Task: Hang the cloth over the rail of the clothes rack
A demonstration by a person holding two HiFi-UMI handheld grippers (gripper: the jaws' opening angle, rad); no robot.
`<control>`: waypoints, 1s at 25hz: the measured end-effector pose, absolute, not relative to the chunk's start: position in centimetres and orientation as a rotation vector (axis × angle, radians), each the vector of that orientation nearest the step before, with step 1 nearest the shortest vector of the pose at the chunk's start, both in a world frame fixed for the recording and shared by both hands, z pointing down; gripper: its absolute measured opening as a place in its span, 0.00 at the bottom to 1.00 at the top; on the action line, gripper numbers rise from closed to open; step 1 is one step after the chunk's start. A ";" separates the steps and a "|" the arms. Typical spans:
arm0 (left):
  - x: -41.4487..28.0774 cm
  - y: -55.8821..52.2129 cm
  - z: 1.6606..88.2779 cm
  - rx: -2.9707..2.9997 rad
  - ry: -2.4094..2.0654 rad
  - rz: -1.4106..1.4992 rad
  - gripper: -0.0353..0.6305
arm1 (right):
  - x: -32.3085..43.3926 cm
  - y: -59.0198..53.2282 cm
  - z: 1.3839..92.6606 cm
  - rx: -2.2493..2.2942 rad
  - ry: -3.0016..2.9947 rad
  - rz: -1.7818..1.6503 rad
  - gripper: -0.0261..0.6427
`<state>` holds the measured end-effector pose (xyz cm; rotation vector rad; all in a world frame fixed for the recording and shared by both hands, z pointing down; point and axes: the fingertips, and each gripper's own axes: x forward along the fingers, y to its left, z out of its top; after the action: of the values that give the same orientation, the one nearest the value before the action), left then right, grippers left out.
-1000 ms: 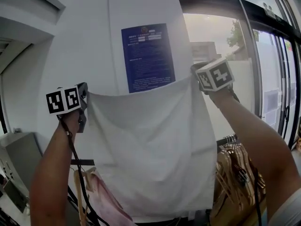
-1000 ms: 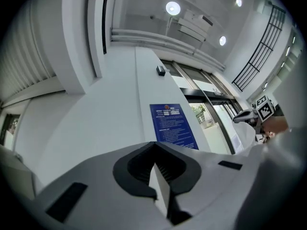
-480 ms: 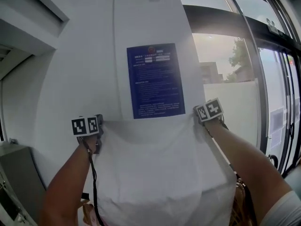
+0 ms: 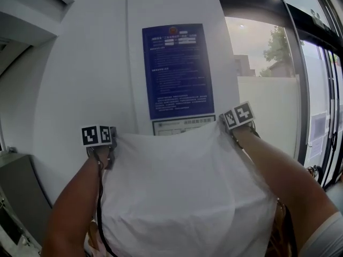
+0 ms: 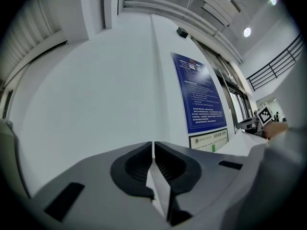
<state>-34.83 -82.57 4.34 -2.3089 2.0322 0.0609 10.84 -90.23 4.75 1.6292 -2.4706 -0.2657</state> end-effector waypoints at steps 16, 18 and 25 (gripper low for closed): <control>-35.0 -82.5 3.8 -2.326 2.014 0.161 0.28 | 10.5 -89.7 4.8 1.595 -2.458 -0.214 0.21; -34.6 -81.7 3.5 -2.336 1.993 0.145 0.28 | 10.4 -88.4 4.0 1.597 -2.461 -0.236 0.19; -33.7 -76.6 1.8 -2.335 1.914 0.181 0.06 | 9.9 -81.1 1.8 1.630 -2.479 -0.326 0.04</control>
<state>-33.74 -76.56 1.80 -2.3353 1.9143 0.1813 9.94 -81.10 1.80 1.6305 -2.4794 -0.3264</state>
